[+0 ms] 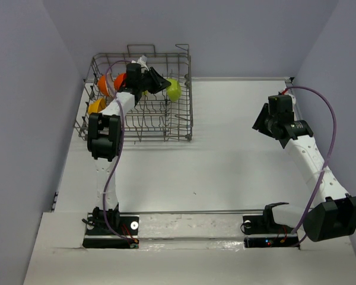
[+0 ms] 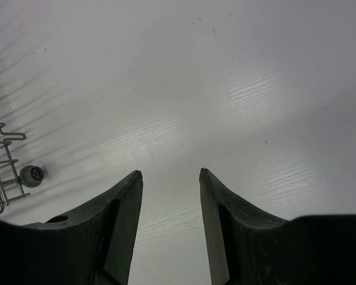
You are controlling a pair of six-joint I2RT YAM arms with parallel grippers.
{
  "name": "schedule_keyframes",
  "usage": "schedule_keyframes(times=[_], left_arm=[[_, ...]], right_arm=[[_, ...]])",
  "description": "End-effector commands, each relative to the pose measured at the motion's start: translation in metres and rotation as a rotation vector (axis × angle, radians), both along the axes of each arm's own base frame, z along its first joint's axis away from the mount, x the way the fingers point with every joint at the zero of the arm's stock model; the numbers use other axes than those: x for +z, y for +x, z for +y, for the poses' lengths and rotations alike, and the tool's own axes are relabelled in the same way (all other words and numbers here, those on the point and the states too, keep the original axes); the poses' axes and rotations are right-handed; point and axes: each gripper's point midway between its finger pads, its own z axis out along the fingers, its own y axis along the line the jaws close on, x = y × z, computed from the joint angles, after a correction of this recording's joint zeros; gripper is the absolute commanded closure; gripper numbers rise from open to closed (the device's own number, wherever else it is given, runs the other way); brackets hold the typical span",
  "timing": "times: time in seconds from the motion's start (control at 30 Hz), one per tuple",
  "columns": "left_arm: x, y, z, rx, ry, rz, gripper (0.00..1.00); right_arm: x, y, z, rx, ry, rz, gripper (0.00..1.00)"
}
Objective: Load the bowls into the dish rack
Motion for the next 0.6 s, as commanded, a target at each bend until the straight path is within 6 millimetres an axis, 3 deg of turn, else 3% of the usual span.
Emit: schedule_keyframes(times=[0.0,0.57], left_arm=[[0.02,-0.005,0.005,0.002,0.032,-0.035,0.64],[0.018,-0.008,-0.008,-0.059,0.059,-0.043,0.54]], right_arm=[[0.012,0.005,0.0,0.009,0.003,-0.056,0.51],[0.014,0.005,0.0,0.012,0.005,-0.06,0.5]])
